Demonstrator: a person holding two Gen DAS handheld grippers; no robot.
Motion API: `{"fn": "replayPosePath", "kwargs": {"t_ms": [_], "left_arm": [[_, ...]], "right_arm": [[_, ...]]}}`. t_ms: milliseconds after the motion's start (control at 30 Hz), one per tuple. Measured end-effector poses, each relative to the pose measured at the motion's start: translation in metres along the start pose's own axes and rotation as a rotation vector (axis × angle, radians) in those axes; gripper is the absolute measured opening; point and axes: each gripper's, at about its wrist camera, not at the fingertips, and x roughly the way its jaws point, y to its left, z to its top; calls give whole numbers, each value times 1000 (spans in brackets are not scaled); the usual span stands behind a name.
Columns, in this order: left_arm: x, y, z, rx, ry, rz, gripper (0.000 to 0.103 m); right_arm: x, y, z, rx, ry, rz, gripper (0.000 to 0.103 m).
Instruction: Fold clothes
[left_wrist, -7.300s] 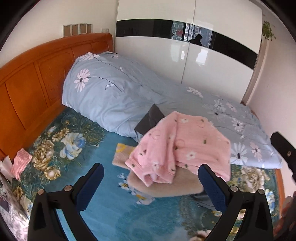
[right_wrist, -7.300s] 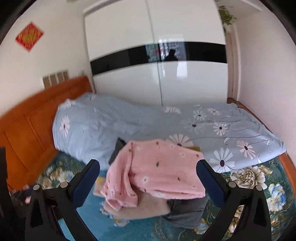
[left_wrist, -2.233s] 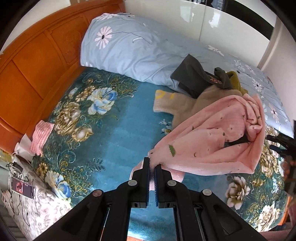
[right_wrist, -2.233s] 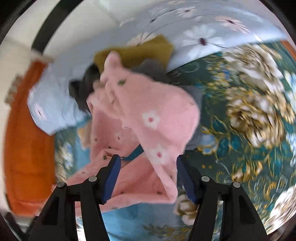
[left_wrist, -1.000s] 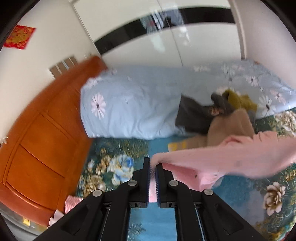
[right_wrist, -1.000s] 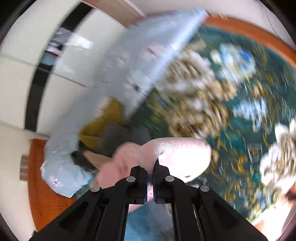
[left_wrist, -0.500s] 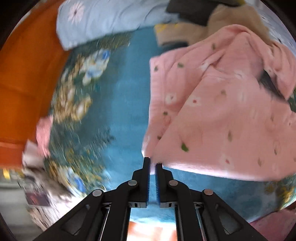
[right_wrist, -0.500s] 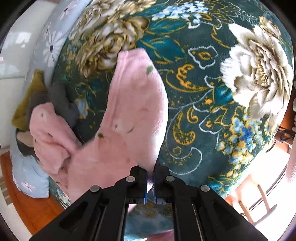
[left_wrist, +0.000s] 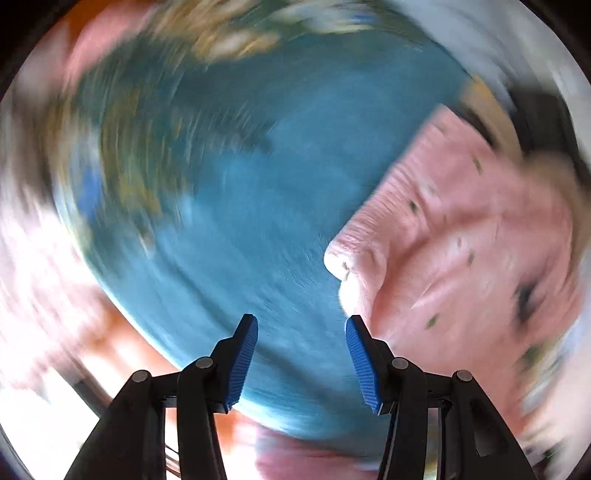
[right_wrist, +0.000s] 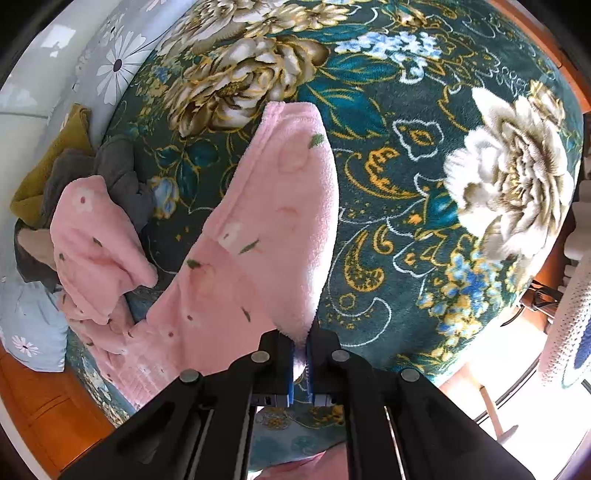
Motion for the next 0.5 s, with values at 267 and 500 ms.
{"fn": "replayPosePath", "kwargs": {"t_ms": [267, 500], "left_arm": [[69, 24, 10, -442, 165, -306, 64], [90, 14, 18, -646, 186, -429, 37]], "right_arm": [[-25, 33, -9, -55, -40, -40, 5], [-39, 50, -20, -79, -75, -56, 5]]}}
